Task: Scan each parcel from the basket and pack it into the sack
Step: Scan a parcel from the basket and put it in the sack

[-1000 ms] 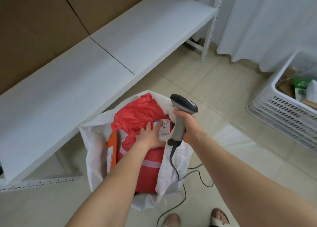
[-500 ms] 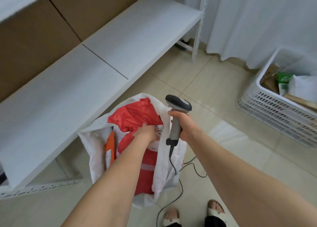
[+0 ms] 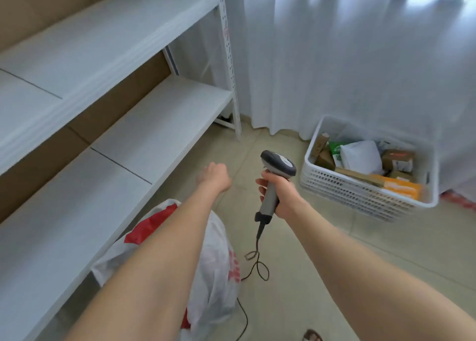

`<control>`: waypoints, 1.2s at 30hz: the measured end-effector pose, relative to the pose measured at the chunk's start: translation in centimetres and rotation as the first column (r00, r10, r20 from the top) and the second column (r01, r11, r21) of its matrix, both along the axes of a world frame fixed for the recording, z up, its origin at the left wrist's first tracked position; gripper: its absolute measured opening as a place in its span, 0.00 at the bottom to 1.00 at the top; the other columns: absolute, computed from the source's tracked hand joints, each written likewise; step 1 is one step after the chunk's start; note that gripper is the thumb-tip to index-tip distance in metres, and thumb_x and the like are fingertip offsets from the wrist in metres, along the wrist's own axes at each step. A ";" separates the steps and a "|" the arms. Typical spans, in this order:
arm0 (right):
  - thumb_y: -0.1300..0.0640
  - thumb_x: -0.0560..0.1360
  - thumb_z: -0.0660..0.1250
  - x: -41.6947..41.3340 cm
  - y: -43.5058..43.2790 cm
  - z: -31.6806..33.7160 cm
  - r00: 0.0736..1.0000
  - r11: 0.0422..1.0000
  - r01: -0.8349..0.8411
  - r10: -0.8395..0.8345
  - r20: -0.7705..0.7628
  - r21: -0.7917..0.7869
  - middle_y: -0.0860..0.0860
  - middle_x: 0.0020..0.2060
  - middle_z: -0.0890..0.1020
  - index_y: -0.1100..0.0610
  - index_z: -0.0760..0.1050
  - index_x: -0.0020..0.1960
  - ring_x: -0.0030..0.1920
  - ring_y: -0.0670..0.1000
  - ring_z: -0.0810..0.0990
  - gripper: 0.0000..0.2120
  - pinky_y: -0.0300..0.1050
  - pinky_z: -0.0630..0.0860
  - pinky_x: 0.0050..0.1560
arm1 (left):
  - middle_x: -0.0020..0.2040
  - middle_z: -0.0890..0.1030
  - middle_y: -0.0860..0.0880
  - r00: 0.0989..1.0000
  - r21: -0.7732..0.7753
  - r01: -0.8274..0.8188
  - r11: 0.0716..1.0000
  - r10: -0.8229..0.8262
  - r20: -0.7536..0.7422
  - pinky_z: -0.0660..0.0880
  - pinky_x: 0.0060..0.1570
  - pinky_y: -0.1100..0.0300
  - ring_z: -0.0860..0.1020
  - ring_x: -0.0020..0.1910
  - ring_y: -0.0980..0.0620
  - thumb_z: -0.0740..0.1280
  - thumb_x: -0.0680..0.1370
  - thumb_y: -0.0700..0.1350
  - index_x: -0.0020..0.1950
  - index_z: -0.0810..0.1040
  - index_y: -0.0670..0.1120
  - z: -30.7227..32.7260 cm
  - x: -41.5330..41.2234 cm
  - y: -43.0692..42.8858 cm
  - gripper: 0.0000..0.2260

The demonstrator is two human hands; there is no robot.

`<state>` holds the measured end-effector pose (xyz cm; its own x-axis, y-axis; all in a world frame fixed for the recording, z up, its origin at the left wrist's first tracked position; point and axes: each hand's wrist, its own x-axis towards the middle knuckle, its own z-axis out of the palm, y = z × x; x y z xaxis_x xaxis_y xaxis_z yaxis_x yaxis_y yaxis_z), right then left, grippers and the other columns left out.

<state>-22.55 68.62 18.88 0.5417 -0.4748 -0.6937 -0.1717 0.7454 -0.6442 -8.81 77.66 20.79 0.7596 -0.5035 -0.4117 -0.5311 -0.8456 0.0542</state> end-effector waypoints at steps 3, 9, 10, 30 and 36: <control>0.58 0.74 0.71 -3.0 -4.5 2.7 0.998 0.998 0.064 -0.064 0.025 -0.008 0.50 0.37 0.82 0.54 0.76 0.46 0.39 0.49 0.78 0.04 0.47 0.73 0.44 | 0.68 0.69 0.44 0.999 -0.026 0.036 0.999 -0.036 0.022 0.71 0.62 0.49 0.69 0.67 0.44 0.60 0.78 0.43 0.69 0.71 0.47 3.3 -2.7 -5.6 0.18; 0.57 0.75 0.71 -7.7 -13.1 4.8 0.980 0.979 0.185 -0.191 0.063 0.091 0.51 0.35 0.80 0.56 0.76 0.46 0.37 0.48 0.78 0.05 0.46 0.73 0.42 | 0.68 0.69 0.44 0.993 -0.090 0.112 0.990 -0.109 0.041 0.70 0.63 0.51 0.69 0.67 0.44 0.61 0.78 0.44 0.69 0.71 0.46 6.0 -7.2 -15.6 0.19; 0.57 0.75 0.71 -8.1 -14.4 4.9 0.975 0.973 0.202 -0.210 0.068 0.108 0.51 0.35 0.80 0.55 0.76 0.46 0.36 0.48 0.78 0.04 0.45 0.73 0.41 | 0.68 0.69 0.44 0.992 -0.093 0.122 0.988 -0.119 0.040 0.70 0.63 0.51 0.69 0.67 0.44 0.61 0.78 0.44 0.70 0.71 0.46 6.1 -7.6 -17.1 0.19; 0.56 0.75 0.71 -2.0 -47.1 -4.9 0.956 0.940 0.286 -0.267 -0.125 0.184 0.51 0.29 0.79 0.57 0.77 0.40 0.33 0.48 0.77 0.07 0.44 0.74 0.38 | 0.69 0.68 0.43 0.973 -0.029 0.185 0.982 -0.188 -0.136 0.69 0.65 0.50 0.67 0.69 0.43 0.62 0.79 0.43 0.71 0.69 0.46 -5.2 -0.8 -50.8 0.20; 0.57 0.76 0.70 -0.3 -54.7 -8.9 0.960 0.940 0.264 -0.233 -0.158 0.216 0.52 0.31 0.78 0.58 0.76 0.41 0.33 0.48 0.76 0.07 0.46 0.74 0.42 | 0.68 0.69 0.42 0.965 -0.019 0.163 0.987 -0.163 -0.204 0.70 0.64 0.51 0.69 0.67 0.43 0.62 0.78 0.43 0.71 0.70 0.45 -9.9 0.3 -57.8 0.20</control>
